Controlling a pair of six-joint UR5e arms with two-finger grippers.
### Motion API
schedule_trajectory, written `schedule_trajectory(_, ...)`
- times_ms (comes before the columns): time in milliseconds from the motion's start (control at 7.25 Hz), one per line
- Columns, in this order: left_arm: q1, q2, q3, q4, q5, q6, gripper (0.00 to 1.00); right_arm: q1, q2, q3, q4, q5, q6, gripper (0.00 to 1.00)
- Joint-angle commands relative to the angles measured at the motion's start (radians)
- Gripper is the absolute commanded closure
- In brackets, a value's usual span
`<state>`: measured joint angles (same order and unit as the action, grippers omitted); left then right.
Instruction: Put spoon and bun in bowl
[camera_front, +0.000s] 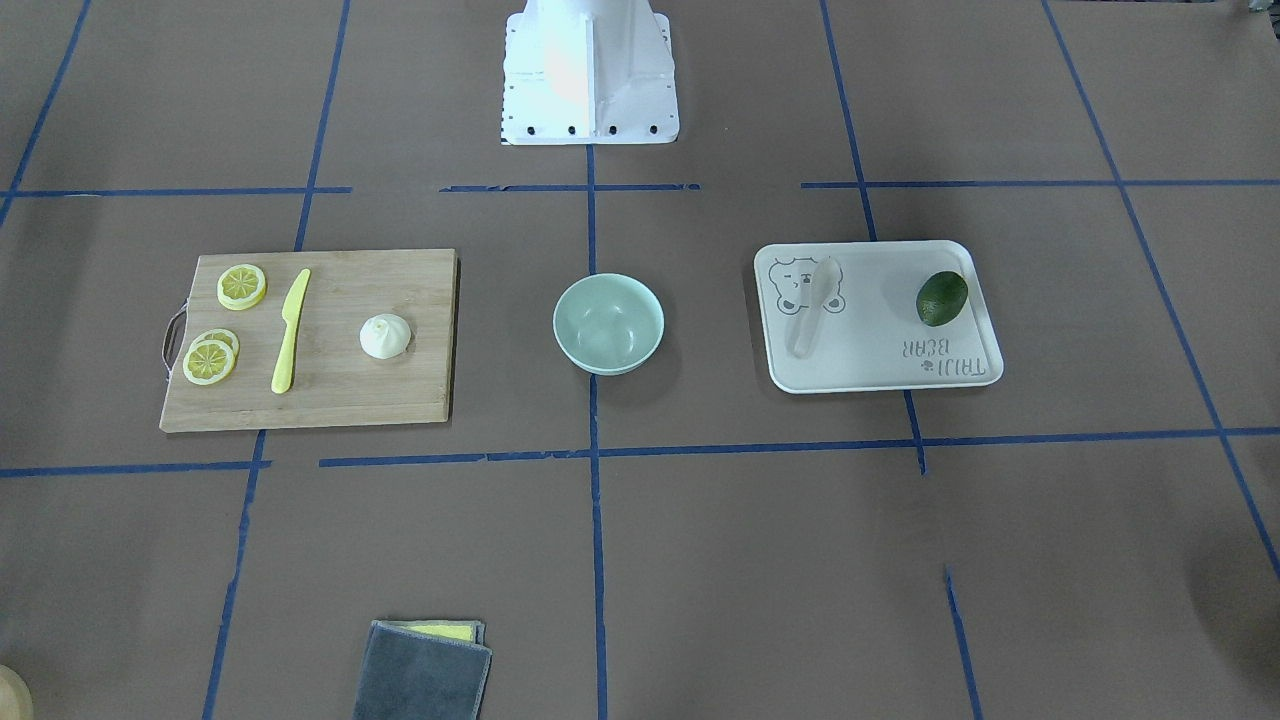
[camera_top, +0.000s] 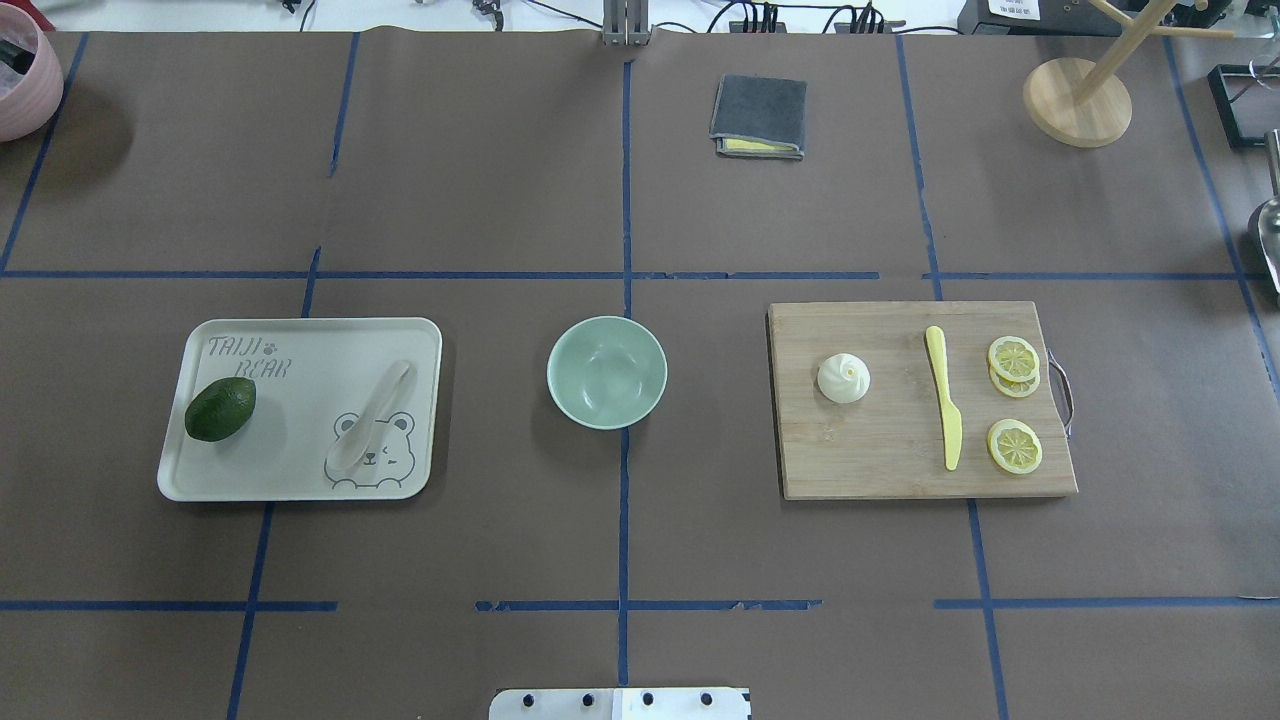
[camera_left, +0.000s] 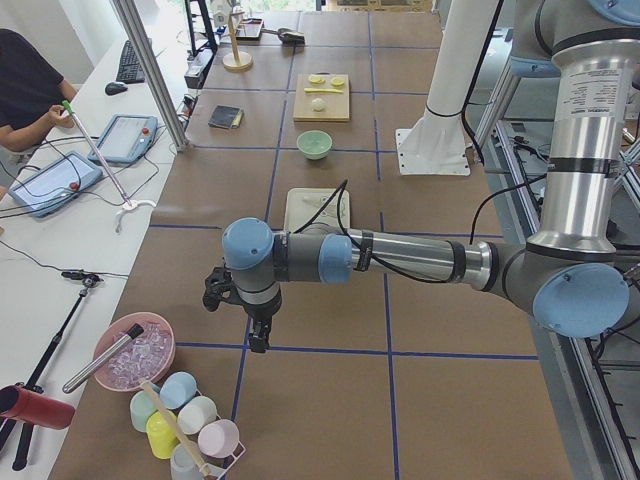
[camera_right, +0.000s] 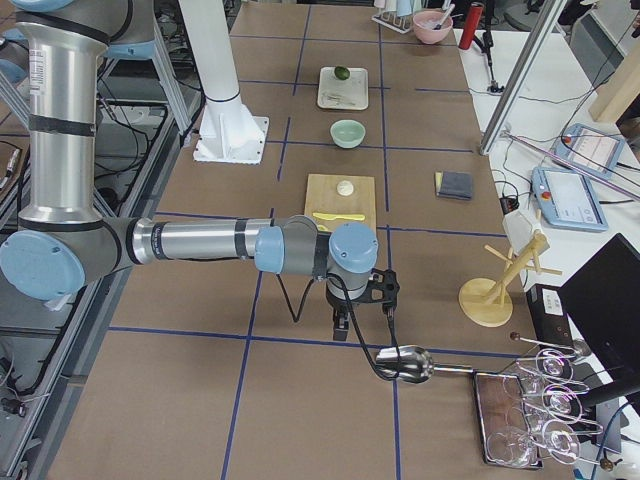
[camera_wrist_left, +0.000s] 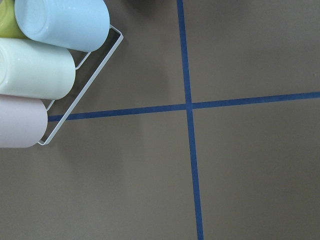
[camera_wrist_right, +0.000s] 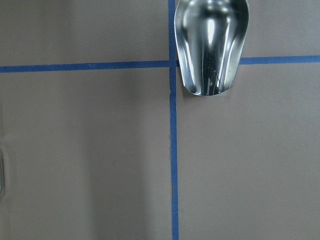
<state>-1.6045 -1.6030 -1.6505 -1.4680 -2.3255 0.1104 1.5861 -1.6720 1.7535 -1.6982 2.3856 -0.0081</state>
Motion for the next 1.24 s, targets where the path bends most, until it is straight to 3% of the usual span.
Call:
schedule_trajectory(0,0.000,0.000,0.000,-0.020,0.000,0.002,0.00,0.000,0.003,0.003,0.000,0.000,0.000,0.00)
schedule_trajectory(276,0.008,-0.011,-0.017,-0.064,0.000,-0.001,0.00,0.000,0.015,0.003,0.002,0.003,0.000,0.00)
schedule_trajectory(552,0.058,-0.026,-0.073,-0.272,0.002,-0.036,0.00,-0.002,0.021,0.015,0.005,0.003,0.002,0.00)
schedule_trajectory(828,0.267,-0.087,-0.180,-0.281,0.014,-0.348,0.00,-0.009,0.090,0.015,0.005,0.010,0.000,0.00)
schedule_trajectory(1103,0.383,-0.123,-0.192,-0.428,0.012,-0.635,0.00,-0.030,0.117,-0.014,0.006,0.041,-0.003,0.00)
